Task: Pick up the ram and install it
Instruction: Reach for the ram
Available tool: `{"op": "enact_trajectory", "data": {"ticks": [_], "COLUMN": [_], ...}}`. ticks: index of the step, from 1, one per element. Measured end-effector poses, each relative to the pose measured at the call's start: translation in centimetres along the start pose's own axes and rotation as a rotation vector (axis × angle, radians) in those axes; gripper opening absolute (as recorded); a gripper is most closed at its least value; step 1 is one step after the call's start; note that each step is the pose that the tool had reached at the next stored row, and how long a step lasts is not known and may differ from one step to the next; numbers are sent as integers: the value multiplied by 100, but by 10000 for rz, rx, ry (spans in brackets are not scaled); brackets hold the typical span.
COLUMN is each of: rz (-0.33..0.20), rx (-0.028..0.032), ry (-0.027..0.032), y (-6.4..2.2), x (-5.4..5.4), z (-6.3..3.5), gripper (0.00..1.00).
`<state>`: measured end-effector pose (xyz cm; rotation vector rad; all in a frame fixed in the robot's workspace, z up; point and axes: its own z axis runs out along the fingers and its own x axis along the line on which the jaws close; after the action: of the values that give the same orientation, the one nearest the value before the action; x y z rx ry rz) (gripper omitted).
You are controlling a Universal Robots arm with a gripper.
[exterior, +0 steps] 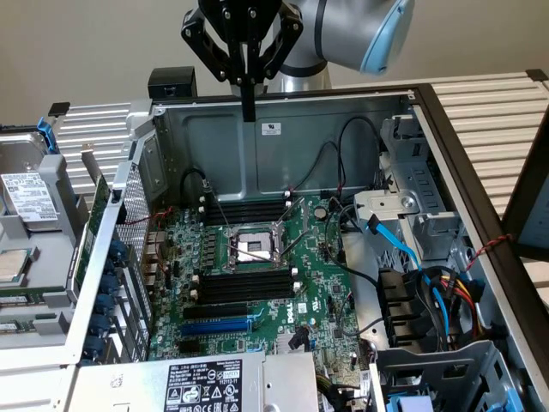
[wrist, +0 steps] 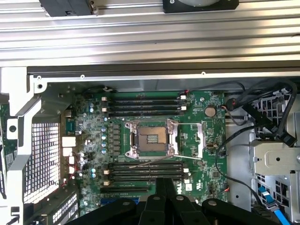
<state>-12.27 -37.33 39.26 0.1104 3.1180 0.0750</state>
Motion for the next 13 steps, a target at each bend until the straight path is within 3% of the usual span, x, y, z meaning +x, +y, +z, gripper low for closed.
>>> {"op": "enact_trajectory", "data": {"ticks": [7,13], "rz": [0,0], "rx": [-1,0], "ry": [0,0], "y": [5,14], "x": [96,241], "z": [-1,-4], "gripper": [10,10]}}
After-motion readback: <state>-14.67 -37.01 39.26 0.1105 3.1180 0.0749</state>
